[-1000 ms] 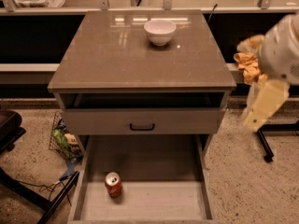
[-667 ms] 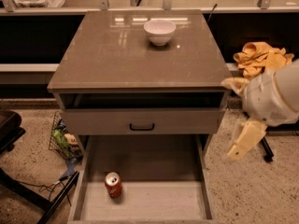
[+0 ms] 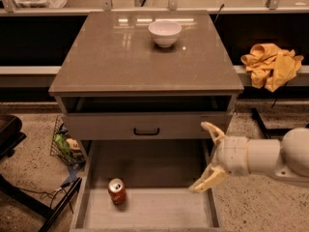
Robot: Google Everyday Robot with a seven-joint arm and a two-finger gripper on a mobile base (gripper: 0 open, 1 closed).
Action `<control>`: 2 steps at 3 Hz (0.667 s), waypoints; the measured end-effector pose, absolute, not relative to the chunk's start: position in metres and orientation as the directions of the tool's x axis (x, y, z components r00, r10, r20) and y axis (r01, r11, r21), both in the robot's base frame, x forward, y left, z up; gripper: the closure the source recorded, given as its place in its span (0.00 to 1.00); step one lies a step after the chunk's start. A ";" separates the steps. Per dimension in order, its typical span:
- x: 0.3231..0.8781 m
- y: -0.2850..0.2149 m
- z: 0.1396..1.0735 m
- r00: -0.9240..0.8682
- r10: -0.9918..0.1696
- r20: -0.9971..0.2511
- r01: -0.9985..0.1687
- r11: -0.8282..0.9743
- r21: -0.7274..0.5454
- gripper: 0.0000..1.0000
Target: Pick coke can from middle drawer and place on counter
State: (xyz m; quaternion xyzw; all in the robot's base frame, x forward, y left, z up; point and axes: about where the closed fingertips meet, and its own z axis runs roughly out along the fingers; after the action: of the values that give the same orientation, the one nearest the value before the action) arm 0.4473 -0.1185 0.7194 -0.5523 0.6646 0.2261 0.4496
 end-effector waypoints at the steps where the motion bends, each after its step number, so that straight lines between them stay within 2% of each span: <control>1: 0.462 -0.094 0.676 0.142 -0.480 -0.866 -0.918 0.263 -0.297 0.00; 2: 0.462 -0.094 0.677 0.141 -0.480 -0.866 -0.918 0.263 -0.296 0.00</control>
Offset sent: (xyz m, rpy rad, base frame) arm 0.0119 0.0184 -0.0316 0.0420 -0.0934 0.0247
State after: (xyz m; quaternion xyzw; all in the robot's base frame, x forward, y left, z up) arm 0.4622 -0.0936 0.6766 -0.5661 0.6176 0.2190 0.5001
